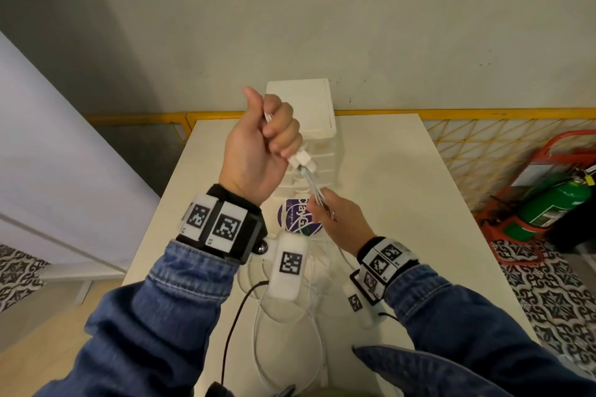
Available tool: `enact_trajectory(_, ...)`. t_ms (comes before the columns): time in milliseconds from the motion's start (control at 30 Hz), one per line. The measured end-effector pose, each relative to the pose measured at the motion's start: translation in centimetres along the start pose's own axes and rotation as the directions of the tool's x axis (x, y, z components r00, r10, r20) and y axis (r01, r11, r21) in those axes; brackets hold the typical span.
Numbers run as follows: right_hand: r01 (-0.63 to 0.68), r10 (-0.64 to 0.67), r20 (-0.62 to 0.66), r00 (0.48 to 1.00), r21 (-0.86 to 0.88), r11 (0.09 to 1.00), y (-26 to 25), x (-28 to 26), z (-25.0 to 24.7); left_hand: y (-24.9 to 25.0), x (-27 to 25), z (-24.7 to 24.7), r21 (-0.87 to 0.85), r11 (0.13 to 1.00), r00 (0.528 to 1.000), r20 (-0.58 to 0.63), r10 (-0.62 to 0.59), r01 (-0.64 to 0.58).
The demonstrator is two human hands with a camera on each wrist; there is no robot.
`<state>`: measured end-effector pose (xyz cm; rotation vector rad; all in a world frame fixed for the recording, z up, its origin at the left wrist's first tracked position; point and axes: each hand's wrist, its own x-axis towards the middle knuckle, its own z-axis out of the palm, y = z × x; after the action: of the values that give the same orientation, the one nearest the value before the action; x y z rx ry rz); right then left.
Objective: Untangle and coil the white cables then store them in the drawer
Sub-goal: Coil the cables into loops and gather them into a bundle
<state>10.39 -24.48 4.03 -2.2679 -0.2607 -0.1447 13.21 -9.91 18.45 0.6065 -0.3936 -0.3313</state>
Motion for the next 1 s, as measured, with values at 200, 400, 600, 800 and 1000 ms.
enact_trajectory(200,-0.010,0.020,0.087,0.996,-0.121,0.993,1.2,-0.2,-0.7,1.1,0.9,-1.1,0.054,0.959,0.929,-0.238,0.284,-0.279)
enact_trajectory(400,0.161,-0.143,0.165,0.976,-0.101,0.982,-0.2,-0.7,-0.4,1.6,1.8,-3.4,0.421,0.854,0.822,-0.334,0.461,-0.307)
enact_trajectory(600,0.222,-0.216,0.073,0.974,-0.090,0.971,0.3,-1.1,-0.7,0.2,0.8,-6.7,0.973,0.231,0.934,-0.103,0.342,0.023)
enact_trajectory(800,0.297,-0.301,-0.135,0.944,-0.053,0.954,0.3,-0.5,-2.7,-2.1,-1.4,-7.6,0.951,-0.127,0.882,-0.308,-0.357,0.281)
enact_trajectory(1000,0.119,-0.137,-0.041,0.990,-0.294,0.948,2.6,0.3,-4.6,-5.3,-2.9,-6.3,0.880,0.138,0.696,-0.254,-0.672,0.455)
